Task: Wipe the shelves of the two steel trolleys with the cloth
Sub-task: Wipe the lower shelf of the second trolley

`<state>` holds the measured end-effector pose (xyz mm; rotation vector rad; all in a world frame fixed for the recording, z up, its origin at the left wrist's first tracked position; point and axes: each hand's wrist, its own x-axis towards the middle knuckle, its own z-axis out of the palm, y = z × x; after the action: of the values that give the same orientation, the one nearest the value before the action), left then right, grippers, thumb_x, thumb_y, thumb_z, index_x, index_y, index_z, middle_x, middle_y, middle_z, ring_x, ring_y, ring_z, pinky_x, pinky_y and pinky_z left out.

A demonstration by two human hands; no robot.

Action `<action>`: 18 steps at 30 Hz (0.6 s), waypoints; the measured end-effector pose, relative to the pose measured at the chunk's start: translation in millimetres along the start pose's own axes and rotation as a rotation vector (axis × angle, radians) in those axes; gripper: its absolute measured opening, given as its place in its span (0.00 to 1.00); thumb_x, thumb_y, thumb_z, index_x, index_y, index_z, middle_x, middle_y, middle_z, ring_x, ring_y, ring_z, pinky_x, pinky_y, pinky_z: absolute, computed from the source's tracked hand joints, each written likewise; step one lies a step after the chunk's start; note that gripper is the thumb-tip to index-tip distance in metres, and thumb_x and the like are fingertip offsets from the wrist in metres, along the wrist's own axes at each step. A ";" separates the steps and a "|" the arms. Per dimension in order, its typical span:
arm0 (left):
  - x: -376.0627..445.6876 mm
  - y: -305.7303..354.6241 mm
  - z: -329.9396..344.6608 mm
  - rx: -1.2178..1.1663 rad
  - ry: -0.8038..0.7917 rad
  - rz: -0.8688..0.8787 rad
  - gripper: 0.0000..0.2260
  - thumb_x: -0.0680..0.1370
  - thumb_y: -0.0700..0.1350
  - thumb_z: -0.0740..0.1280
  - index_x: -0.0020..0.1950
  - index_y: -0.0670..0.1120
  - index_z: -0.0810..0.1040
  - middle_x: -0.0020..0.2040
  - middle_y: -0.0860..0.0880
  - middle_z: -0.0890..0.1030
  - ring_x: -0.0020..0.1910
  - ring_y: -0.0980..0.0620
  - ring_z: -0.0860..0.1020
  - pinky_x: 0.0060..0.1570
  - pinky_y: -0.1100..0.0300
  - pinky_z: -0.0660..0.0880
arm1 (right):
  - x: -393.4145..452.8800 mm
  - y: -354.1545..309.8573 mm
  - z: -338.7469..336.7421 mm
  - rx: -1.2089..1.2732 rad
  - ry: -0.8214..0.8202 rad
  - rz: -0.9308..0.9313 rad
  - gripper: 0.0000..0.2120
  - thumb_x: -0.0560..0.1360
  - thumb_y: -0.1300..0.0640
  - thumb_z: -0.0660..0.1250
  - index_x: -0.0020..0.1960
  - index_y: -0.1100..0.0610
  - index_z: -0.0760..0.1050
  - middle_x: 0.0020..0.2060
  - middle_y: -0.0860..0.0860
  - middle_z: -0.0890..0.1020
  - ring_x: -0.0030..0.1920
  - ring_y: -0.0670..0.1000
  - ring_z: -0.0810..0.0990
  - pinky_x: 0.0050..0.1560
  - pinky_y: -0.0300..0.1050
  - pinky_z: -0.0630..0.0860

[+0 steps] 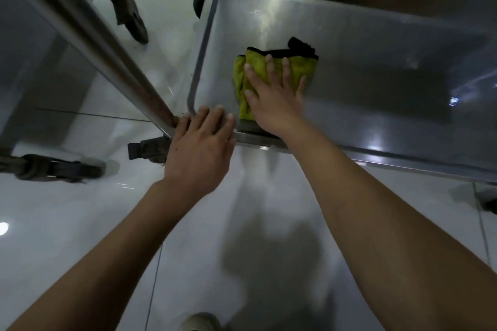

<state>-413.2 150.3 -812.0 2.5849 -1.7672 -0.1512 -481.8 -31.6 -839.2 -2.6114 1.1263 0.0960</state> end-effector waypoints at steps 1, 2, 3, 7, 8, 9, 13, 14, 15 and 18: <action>-1.1 -2.5 0.1 -0.008 -0.002 0.001 0.22 0.84 0.53 0.53 0.76 0.46 0.67 0.75 0.46 0.68 0.76 0.42 0.63 0.72 0.41 0.62 | 5.3 -9.7 0.9 0.009 -0.007 -0.012 0.26 0.83 0.41 0.50 0.80 0.37 0.49 0.82 0.49 0.42 0.80 0.58 0.35 0.73 0.69 0.33; -2.1 -4.7 -0.1 -0.016 -0.007 -0.002 0.23 0.84 0.53 0.53 0.76 0.46 0.68 0.76 0.46 0.67 0.76 0.41 0.63 0.73 0.41 0.62 | 10.4 -19.7 1.7 0.018 -0.014 -0.025 0.26 0.83 0.42 0.50 0.80 0.37 0.48 0.82 0.49 0.42 0.80 0.57 0.35 0.73 0.69 0.32; -3.2 -7.2 -0.5 -0.021 -0.017 -0.004 0.23 0.84 0.54 0.53 0.77 0.47 0.67 0.76 0.45 0.67 0.77 0.41 0.62 0.73 0.41 0.61 | 15.2 -29.7 2.7 0.025 -0.022 -0.038 0.26 0.83 0.42 0.50 0.80 0.37 0.48 0.82 0.49 0.41 0.80 0.57 0.34 0.72 0.68 0.31; -8.7 -14.8 0.5 -0.022 -0.048 0.003 0.26 0.82 0.57 0.54 0.80 0.49 0.62 0.77 0.46 0.64 0.79 0.43 0.58 0.76 0.42 0.58 | 33.2 -70.3 5.6 0.020 -0.046 -0.082 0.26 0.83 0.42 0.49 0.80 0.37 0.46 0.82 0.49 0.41 0.80 0.58 0.34 0.72 0.68 0.32; -9.9 -16.7 0.5 -0.024 -0.046 0.004 0.27 0.82 0.58 0.55 0.80 0.50 0.61 0.77 0.46 0.64 0.79 0.43 0.57 0.76 0.43 0.58 | 36.4 -80.3 6.4 0.017 -0.051 -0.096 0.26 0.83 0.41 0.49 0.80 0.37 0.46 0.82 0.49 0.41 0.80 0.57 0.34 0.72 0.68 0.32; -10.9 -18.7 0.2 -0.027 -0.043 0.003 0.27 0.82 0.58 0.55 0.80 0.51 0.61 0.77 0.47 0.64 0.79 0.44 0.57 0.76 0.43 0.58 | 38.9 -88.8 7.5 0.019 -0.056 -0.111 0.26 0.83 0.41 0.49 0.80 0.37 0.46 0.82 0.49 0.41 0.80 0.57 0.35 0.73 0.68 0.32; -14.8 -24.6 -3.6 -0.061 -0.029 -0.011 0.26 0.82 0.59 0.55 0.78 0.51 0.65 0.75 0.46 0.68 0.76 0.43 0.63 0.75 0.43 0.60 | 40.0 -93.8 7.8 0.065 -0.088 -0.148 0.26 0.83 0.41 0.50 0.80 0.36 0.48 0.82 0.47 0.42 0.80 0.55 0.35 0.74 0.66 0.33; -16.1 -25.3 -4.6 -0.060 -0.030 -0.019 0.27 0.82 0.60 0.54 0.78 0.50 0.65 0.74 0.46 0.68 0.76 0.43 0.63 0.75 0.43 0.61 | 38.9 -89.6 7.1 0.064 -0.086 -0.158 0.26 0.83 0.41 0.50 0.80 0.36 0.48 0.82 0.47 0.42 0.80 0.54 0.36 0.74 0.66 0.33; -17.1 -25.8 -5.2 -0.056 -0.035 -0.022 0.27 0.82 0.59 0.54 0.78 0.49 0.65 0.74 0.46 0.68 0.76 0.43 0.62 0.75 0.42 0.61 | 37.6 -84.0 6.6 0.060 -0.082 -0.162 0.26 0.83 0.41 0.50 0.80 0.36 0.49 0.82 0.46 0.42 0.80 0.54 0.36 0.75 0.66 0.34; -17.2 -24.8 -5.8 -0.050 -0.055 -0.025 0.26 0.82 0.59 0.54 0.77 0.48 0.66 0.75 0.45 0.66 0.77 0.42 0.61 0.75 0.43 0.60 | 33.5 -59.2 4.8 0.056 -0.045 -0.123 0.27 0.83 0.41 0.51 0.80 0.36 0.49 0.82 0.46 0.44 0.80 0.55 0.37 0.74 0.65 0.34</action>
<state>-395.9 175.1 -806.5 2.5932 -1.7248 -0.2661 -415.7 -15.2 -835.4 -2.6076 0.9372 0.0945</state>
